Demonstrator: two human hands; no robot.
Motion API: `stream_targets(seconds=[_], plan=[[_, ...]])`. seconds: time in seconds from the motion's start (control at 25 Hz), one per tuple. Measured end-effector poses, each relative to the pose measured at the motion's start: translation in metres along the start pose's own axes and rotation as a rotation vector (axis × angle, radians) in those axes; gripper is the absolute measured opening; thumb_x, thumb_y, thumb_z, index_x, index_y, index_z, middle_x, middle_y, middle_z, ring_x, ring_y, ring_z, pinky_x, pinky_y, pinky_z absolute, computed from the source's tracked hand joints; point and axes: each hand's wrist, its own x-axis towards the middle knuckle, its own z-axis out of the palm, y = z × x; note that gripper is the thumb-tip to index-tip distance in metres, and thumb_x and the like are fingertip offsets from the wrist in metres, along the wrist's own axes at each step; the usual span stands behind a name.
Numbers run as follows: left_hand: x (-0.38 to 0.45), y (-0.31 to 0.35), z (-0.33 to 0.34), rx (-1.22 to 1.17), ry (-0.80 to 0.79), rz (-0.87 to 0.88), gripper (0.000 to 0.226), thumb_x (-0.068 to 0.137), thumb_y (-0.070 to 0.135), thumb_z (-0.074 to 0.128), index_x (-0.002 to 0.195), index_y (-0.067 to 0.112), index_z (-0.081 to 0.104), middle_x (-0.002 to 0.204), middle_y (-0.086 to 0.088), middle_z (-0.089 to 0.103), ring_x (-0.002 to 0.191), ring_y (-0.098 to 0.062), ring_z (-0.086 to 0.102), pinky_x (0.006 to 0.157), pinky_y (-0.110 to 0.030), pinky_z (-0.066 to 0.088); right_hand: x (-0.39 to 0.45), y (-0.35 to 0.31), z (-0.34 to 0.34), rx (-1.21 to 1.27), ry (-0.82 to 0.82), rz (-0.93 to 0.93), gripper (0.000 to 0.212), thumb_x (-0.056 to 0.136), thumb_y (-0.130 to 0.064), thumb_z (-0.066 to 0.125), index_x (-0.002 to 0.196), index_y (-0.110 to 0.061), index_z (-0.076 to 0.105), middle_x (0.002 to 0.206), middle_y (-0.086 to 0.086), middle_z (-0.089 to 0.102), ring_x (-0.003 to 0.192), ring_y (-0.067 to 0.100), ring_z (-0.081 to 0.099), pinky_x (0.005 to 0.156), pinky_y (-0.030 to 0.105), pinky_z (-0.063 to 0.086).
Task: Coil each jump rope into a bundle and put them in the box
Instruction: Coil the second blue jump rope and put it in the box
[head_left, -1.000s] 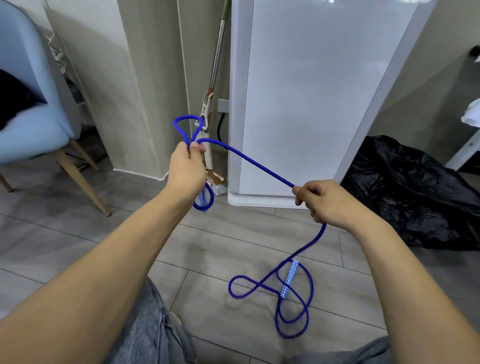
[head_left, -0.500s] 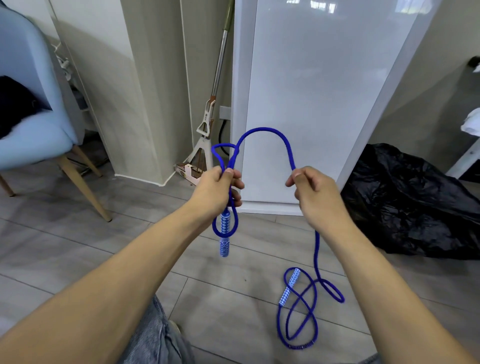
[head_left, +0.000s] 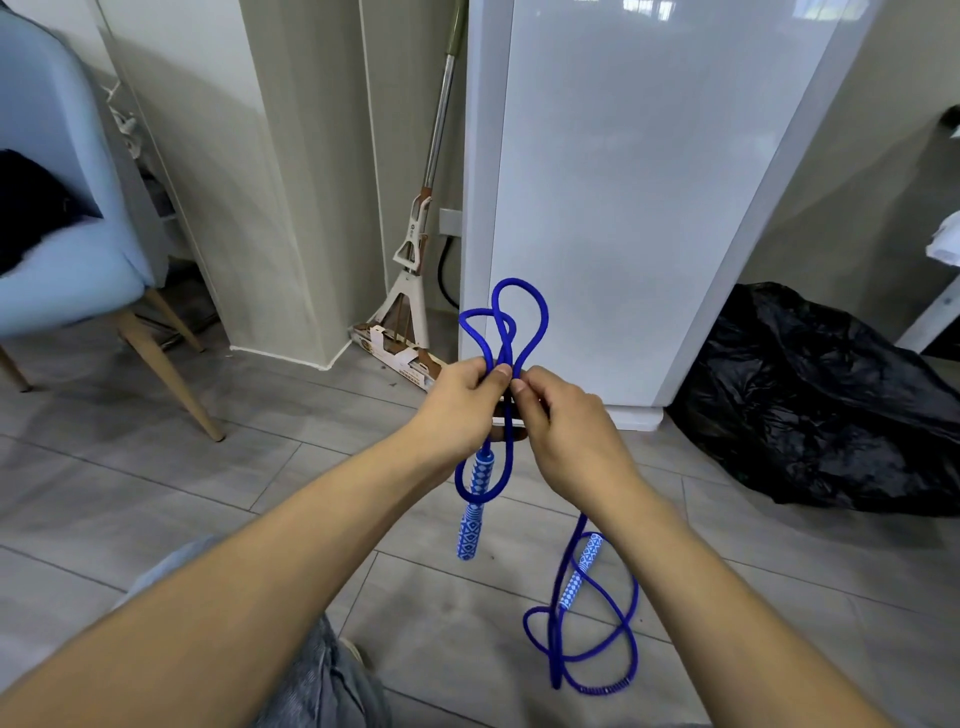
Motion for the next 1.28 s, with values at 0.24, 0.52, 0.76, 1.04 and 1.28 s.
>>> stream_targets(seconds=[0.24,0.52,0.76,1.04,1.28], plan=[[0.001,0.000,-0.002,-0.042,-0.024,-0.062,0.025,0.104,0.018,0.046,0.108,0.001,0.063,0.092,-0.011,0.070,0.088,-0.021,0.069,0.078,-0.042,0.062,-0.002,0.001,-0.002,-0.046,-0.072,-0.050,0.020,0.107,-0.036,0.036,0.100,-0.033,0.054,0.084,-0.016,0.068,0.075,0.012,0.057,0.060,0.026,0.041],[0.017,0.014,-0.018,-0.238,0.139,-0.023,0.023,0.107,0.013,0.031,0.102,0.003,0.051,0.101,-0.020,0.073,0.096,-0.032,0.072,0.084,-0.042,0.059,0.003,0.006,-0.011,-0.053,-0.194,-0.054,0.027,0.106,-0.038,0.038,0.095,-0.027,0.060,0.077,-0.009,0.061,0.072,0.014,0.054,0.065,0.034,0.044],[0.031,0.021,-0.041,-0.541,0.360,-0.075,0.018,0.107,0.011,0.031,0.103,0.004,0.047,0.085,-0.015,0.065,0.069,-0.027,0.069,0.065,-0.039,0.062,0.001,0.021,-0.028,0.106,-0.631,0.095,0.032,0.106,-0.029,0.040,0.095,-0.016,0.067,0.061,0.000,0.049,0.051,0.014,0.049,0.058,0.027,0.042],[0.049,0.018,-0.083,-0.590,0.580,-0.023,0.023,0.102,0.006,0.029,0.087,0.011,0.045,0.068,-0.002,0.047,0.043,-0.010,0.041,0.042,-0.023,0.043,0.000,0.042,-0.063,-0.018,-0.903,0.322,0.035,0.106,-0.028,0.043,0.100,-0.011,0.073,0.066,0.000,0.057,0.056,0.016,0.057,0.057,0.026,0.046],[0.033,0.019,-0.064,-0.038,0.288,0.049,0.022,0.107,0.016,0.032,0.103,0.007,0.051,0.079,-0.006,0.065,0.058,-0.017,0.057,0.059,-0.030,0.056,0.010,0.047,-0.068,0.007,-0.360,0.090,0.030,0.104,-0.029,0.046,0.086,-0.019,0.068,0.052,-0.006,0.046,0.047,0.008,0.038,0.056,0.028,0.036]])
